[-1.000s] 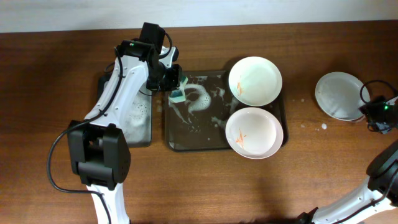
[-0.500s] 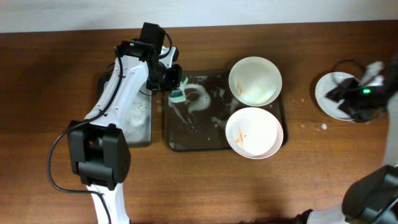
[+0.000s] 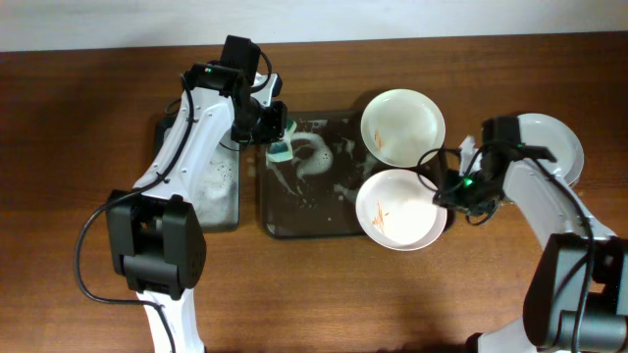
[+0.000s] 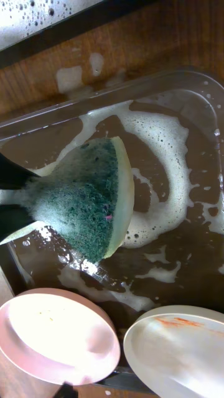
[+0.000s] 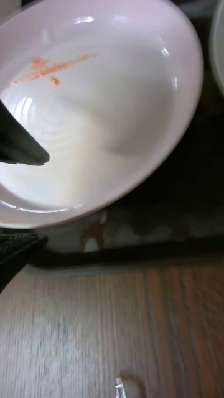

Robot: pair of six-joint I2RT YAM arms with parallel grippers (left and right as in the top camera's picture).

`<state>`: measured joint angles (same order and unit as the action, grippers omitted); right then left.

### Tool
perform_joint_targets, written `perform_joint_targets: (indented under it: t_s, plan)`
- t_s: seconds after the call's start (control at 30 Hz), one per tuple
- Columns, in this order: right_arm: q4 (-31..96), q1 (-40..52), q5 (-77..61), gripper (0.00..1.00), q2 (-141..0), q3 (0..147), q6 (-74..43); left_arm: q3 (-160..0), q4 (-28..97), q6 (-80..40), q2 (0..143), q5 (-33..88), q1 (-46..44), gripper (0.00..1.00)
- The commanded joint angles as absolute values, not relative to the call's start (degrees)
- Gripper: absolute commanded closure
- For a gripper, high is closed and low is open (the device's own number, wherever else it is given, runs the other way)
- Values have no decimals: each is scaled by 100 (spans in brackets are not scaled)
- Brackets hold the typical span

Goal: Clean dirty plates on tray and stack at the side
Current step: 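Move the right gripper back and grasp the bottom plate's rim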

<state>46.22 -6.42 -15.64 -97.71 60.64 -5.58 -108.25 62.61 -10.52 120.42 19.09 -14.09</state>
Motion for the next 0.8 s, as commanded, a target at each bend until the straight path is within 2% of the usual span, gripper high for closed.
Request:
perform_joint_targets:
  t_s: [0.0,0.1,0.27,0.43,0.47,0.53,0.77]
  plan:
    - [4449,-526,-1258,64,-9786,5802,-624,-10901,6274,-1107,11898,1909,-1424,99]
    - [4399,-526,-1168,64,-9786,5778,-624,-10901,6274,-1107,11898,1907,-1424,99]
    - [4322,-526,-1175,78,-9786,5673,-626,-10901,6272,-1107,11898,1907,-1424,99]
    - [4300,-526,-1179,80,-9786,5500,-624,-10901,6272,-1107,11898,1907,-1424,99]
    - [4300,-526,-1205,82,-9786,5481,-624,-10901,6272,-1107,11898,1907,-1424,99]
    - [4276,-523,-1385,96,-9786,5478,-624,-10901,6272,-1107,11898,1907,-1424,99]
    - [4241,-513,-2147,96,-9745,5498,-626,-10903,6292,-1107,11843,1916,-1417,99]
